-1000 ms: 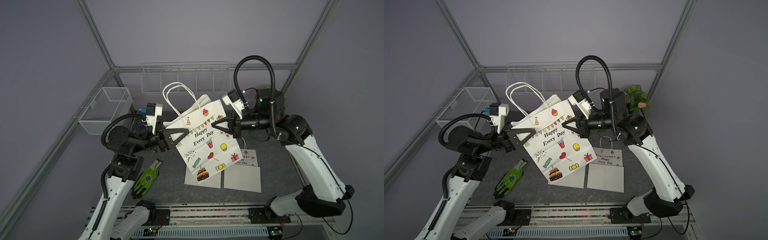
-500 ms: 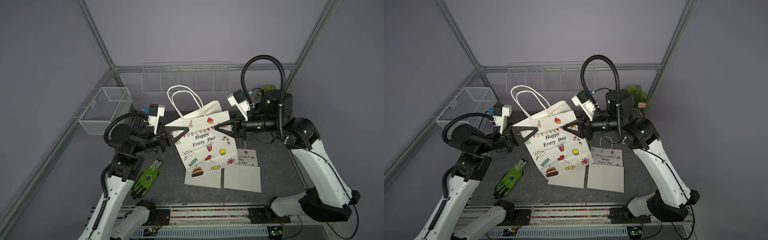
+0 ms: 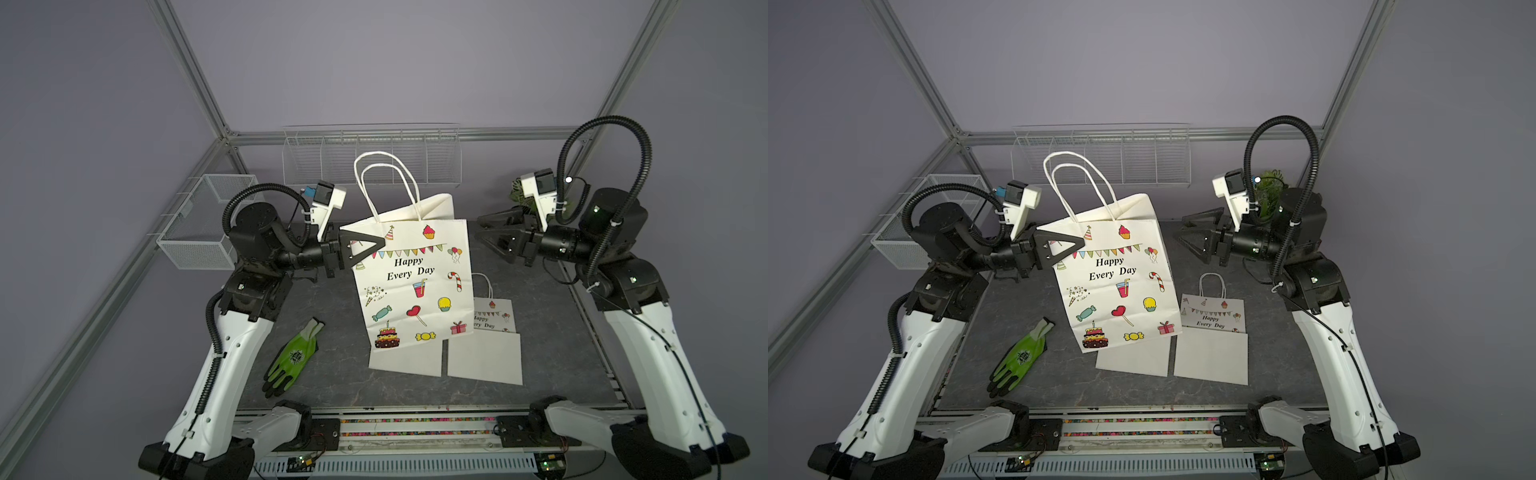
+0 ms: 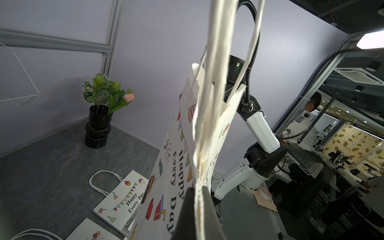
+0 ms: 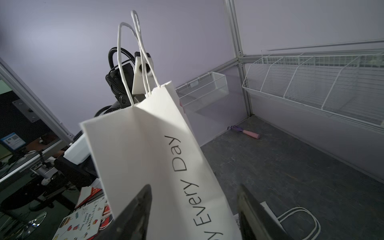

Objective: Put away the paper bag
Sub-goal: Press the paper bag.

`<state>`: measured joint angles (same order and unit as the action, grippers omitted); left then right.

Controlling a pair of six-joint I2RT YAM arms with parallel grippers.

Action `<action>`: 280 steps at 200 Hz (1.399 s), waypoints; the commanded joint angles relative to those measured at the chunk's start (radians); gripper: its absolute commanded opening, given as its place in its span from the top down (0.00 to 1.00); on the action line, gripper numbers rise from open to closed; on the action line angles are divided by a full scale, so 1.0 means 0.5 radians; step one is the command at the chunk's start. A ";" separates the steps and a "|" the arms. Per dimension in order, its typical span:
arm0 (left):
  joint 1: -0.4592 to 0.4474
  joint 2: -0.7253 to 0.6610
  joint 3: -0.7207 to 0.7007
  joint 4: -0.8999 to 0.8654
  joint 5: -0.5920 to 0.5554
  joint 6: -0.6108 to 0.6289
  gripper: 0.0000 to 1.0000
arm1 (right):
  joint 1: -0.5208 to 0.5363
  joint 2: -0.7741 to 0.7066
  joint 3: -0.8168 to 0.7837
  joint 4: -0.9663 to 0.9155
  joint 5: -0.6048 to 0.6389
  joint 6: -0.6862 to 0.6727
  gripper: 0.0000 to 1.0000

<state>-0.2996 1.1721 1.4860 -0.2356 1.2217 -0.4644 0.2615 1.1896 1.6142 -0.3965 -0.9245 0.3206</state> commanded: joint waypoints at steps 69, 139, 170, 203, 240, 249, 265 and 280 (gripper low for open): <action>0.096 0.790 0.888 -0.875 0.796 0.829 1.00 | -0.204 0.272 -0.340 1.126 -0.659 0.549 0.11; 0.053 1.124 1.426 -0.876 0.796 0.630 1.00 | -0.005 0.191 -0.317 0.218 -0.877 -0.388 0.10; 0.010 1.162 1.525 -0.877 0.796 0.577 1.00 | 0.027 0.255 -0.307 0.194 -0.872 -0.417 0.14; 0.011 1.136 1.530 -0.877 0.796 0.565 1.00 | 0.032 0.296 -0.240 -0.150 -0.914 -0.683 0.23; 0.011 1.121 1.587 -0.876 0.796 0.547 1.00 | -0.085 0.224 -0.336 -0.353 -1.112 -0.980 0.26; 0.013 1.116 1.590 -0.876 0.796 0.538 1.00 | -0.148 0.215 -0.390 -0.278 -1.203 -0.940 0.28; 0.015 1.104 1.579 -0.876 0.796 0.541 1.00 | -0.221 0.224 -0.440 -0.253 -1.353 -0.969 0.29; 0.015 1.099 1.575 -0.876 0.796 0.539 1.00 | -0.241 0.233 -0.445 -0.328 -1.375 -1.058 0.30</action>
<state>-0.2947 1.7432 2.2520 -0.6693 1.5570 -0.1986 0.1581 1.3178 1.4166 -0.5083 -1.4841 -0.1108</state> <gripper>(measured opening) 0.046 0.706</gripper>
